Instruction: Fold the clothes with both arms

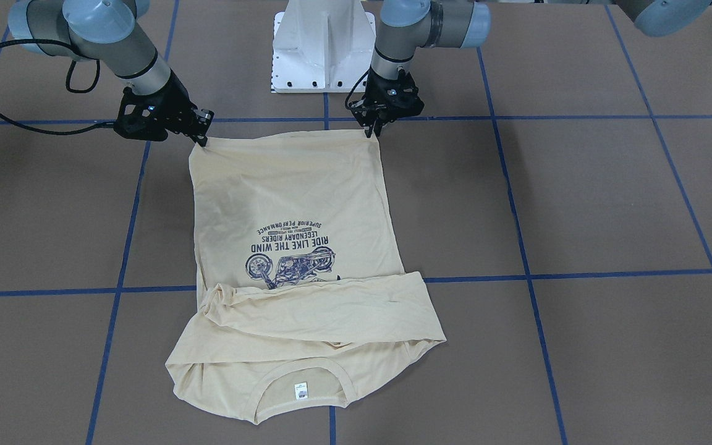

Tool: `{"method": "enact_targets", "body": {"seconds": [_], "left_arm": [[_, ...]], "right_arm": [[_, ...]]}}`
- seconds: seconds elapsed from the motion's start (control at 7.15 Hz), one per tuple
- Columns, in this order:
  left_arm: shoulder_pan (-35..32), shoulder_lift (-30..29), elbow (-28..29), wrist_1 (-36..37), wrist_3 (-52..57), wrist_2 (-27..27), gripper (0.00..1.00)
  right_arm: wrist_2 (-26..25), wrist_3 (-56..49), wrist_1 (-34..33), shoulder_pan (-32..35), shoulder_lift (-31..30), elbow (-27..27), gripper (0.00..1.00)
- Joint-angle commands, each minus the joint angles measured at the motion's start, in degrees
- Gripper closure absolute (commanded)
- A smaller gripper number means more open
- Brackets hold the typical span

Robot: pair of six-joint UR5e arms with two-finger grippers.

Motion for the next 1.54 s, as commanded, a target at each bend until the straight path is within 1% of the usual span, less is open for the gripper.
{"method": "enact_targets", "body": {"seconds": [0.0,0.28,0.56,0.84,0.98,1.12,1.26,1.4], "left_arm": [[-0.09,-0.09,-0.17,0.0,-0.09,-0.18,1.0],[-0.79,0.0,-2.27,0.09,-0.09,-0.26,1.0],[-2.28,1.74,-8.93,0.87,0.0,-0.61,1.0],[-2.46,3.85,-12.11,3.42,0.79,-1.67,1.0],[-2.46,6.3,-15.26,5.08,2.53,-3.06,1.0],[-2.37,9.11,-18.77,5.19,3.33,-5.08,1.0],[-2.37,9.49,-20.2,5.27,3.34,-5.45,1.0],[-1.94,9.4,-20.21,5.27,3.34,-6.67,1.0]], "right_arm": [[0.0,0.0,0.0,0.11,0.0,0.01,1.0],[0.0,0.0,0.08,0.11,0.09,0.1,1.0],[0.44,0.0,0.17,0.11,0.09,0.36,1.0],[0.7,0.0,0.43,0.11,-0.79,0.62,1.0],[2.44,0.09,0.26,-0.15,-1.92,1.76,1.0],[2.9,0.09,0.26,-1.55,-4.28,3.59,1.0],[3.6,0.09,0.26,-3.3,-6.13,5.18,1.0],[5.17,1.22,0.26,-6.45,-6.07,5.54,1.0]]}}
